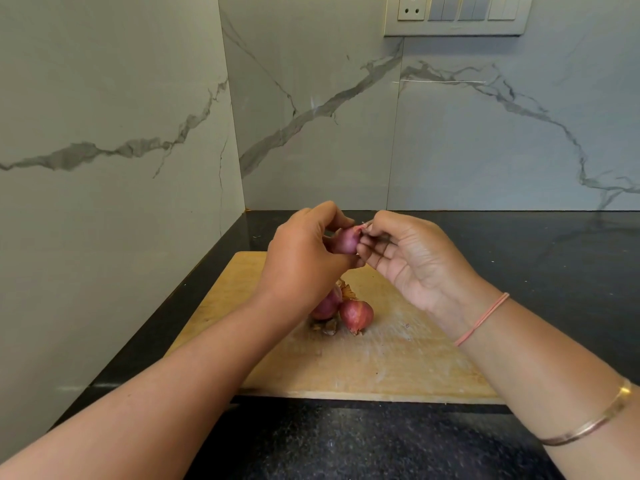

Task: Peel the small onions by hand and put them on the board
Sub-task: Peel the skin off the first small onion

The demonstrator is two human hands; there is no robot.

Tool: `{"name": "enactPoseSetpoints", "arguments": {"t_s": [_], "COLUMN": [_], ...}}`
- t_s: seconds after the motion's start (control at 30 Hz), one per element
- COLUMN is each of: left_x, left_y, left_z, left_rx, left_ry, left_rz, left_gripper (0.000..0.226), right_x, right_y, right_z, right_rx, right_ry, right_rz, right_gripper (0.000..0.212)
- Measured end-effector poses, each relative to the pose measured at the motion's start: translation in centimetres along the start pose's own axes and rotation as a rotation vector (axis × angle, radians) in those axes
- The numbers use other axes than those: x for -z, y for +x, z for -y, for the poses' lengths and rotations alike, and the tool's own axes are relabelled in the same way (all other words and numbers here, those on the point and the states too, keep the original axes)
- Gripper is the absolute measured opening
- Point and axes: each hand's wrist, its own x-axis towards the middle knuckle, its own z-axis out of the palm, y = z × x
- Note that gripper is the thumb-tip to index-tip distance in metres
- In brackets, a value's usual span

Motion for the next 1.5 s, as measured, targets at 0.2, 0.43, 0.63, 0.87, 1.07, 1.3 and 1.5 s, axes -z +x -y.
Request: {"name": "enactPoseSetpoints", "arguments": {"t_s": [0.2, 0.43, 0.63, 0.87, 1.07, 1.3, 1.5], "left_x": [0.3, 0.8, 2.2, 1.9, 1.9, 2.0, 1.8], "left_y": [0.1, 0.7, 1.1, 0.8, 0.9, 0.9, 0.8], "left_z": [-0.4, -0.4, -0.7, -0.7, -0.7, -1.1, -1.2], "left_rx": [0.09, 0.201, 0.324, 0.351, 0.345, 0.442, 0.386], "left_ry": [-0.153, -0.317, -0.556, -0.608, -0.635, -0.798, -0.639], "left_rz": [0.039, 0.119, 0.153, 0.178, 0.134, 0.106, -0.026], "left_gripper": [0.035, 0.039, 0.036, 0.036, 0.036, 0.019, 0.011], "right_x": [-0.1, 0.0, 1.2, 1.8, 1.3, 1.2, 1.0], "right_y": [-0.1, 0.0, 0.8, 0.9, 0.1, 0.0, 0.2], "right_z": [0.1, 0.4, 1.5, 0.2, -0.1, -0.7, -1.5], "right_rx": [-0.04, -0.063, 0.041, 0.017, 0.153, 0.329, 0.45], "right_ry": [0.085, 0.136, 0.071, -0.23, -0.341, -0.476, -0.603], "right_rz": [-0.02, 0.015, 0.029, 0.123, 0.237, 0.163, 0.168], "right_gripper": [0.027, 0.025, 0.024, 0.02, 0.029, 0.028, 0.035]}}
